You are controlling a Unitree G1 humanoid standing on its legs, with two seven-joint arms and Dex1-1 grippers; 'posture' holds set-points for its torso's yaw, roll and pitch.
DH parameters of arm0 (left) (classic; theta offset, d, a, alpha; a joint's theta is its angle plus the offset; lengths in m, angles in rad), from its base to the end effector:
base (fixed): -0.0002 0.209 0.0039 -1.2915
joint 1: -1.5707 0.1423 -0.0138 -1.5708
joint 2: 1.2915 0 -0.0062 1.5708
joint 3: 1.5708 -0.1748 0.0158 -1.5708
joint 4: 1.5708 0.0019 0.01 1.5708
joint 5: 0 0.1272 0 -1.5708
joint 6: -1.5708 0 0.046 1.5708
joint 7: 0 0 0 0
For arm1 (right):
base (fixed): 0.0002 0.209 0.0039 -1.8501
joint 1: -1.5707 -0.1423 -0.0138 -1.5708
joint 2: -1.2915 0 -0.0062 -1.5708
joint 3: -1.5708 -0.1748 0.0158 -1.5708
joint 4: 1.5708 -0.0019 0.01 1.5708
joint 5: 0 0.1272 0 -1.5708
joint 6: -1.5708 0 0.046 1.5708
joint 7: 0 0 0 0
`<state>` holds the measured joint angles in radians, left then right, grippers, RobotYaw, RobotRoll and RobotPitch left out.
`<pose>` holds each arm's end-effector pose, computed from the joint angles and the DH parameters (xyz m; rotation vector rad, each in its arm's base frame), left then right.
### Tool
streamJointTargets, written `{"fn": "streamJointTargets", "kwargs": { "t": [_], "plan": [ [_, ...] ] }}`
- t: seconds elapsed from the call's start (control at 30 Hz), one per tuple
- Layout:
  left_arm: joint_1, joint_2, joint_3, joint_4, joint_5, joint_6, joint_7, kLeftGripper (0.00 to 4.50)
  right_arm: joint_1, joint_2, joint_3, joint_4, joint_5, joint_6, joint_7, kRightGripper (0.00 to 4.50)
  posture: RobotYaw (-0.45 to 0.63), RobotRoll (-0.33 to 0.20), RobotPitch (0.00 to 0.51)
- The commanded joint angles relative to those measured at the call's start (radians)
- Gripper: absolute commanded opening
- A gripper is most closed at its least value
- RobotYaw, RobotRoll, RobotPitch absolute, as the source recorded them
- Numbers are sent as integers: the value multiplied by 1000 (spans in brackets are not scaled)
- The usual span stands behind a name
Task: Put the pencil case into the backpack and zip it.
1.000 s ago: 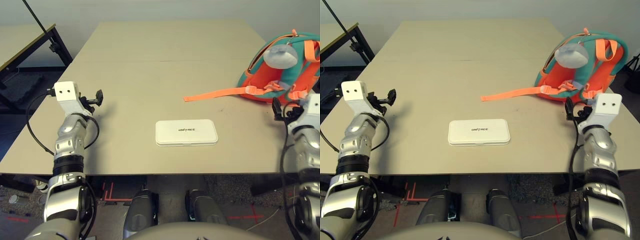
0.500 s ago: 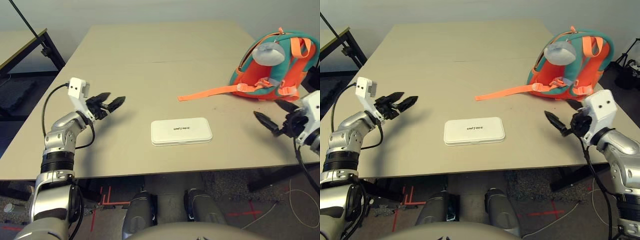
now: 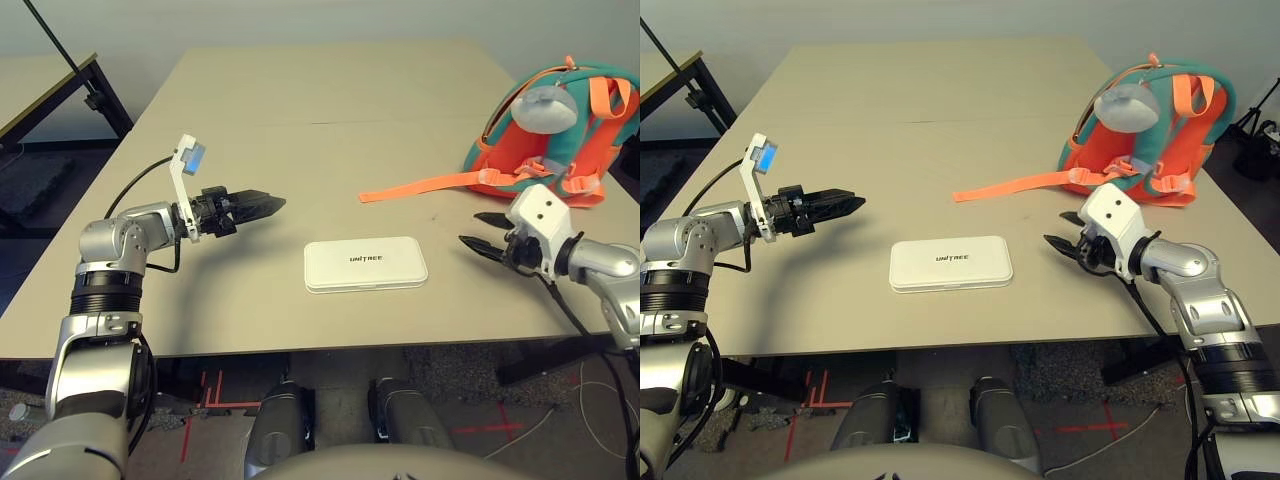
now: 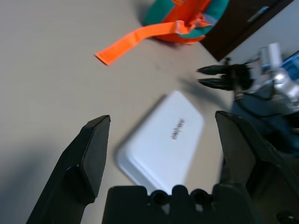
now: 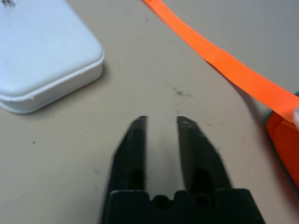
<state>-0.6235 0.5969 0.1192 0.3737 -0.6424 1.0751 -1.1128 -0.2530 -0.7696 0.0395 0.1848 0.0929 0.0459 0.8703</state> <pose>0.2752 0.2554 0.1407 -0.5564 0.5437 -1.0335 0.2334 -0.2786 0.1290 -0.6357 0.2669 0.7640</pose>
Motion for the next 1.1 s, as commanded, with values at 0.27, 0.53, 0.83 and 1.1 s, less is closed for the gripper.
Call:
{"fn": "streamJointTargets", "kwargs": {
  "t": [0.27, 0.53, 0.83, 1.1],
  "plan": [
    [-73, -4, -121, 97, -18, 273, 20, 4500, -59, 17, 72, 114, -112, -118, 22, 28, -129, 0, 4],
    [-118, -37, -141, 210, -19, 303, 6, 4500, -83, 59, 108, 119, -139, -131, 35, 28, -133, 0, 3],
    [-123, -31, -230, 257, 6, 300, -40, 4500, -87, 57, 107, 117, -142, -136, 38, 28, -148, 0, 8],
    [-116, -30, -277, 300, 41, 267, -71, 4500, -67, 38, 98, 109, -140, -140, 35, 28, -170, 0, 15]
  ]
}}
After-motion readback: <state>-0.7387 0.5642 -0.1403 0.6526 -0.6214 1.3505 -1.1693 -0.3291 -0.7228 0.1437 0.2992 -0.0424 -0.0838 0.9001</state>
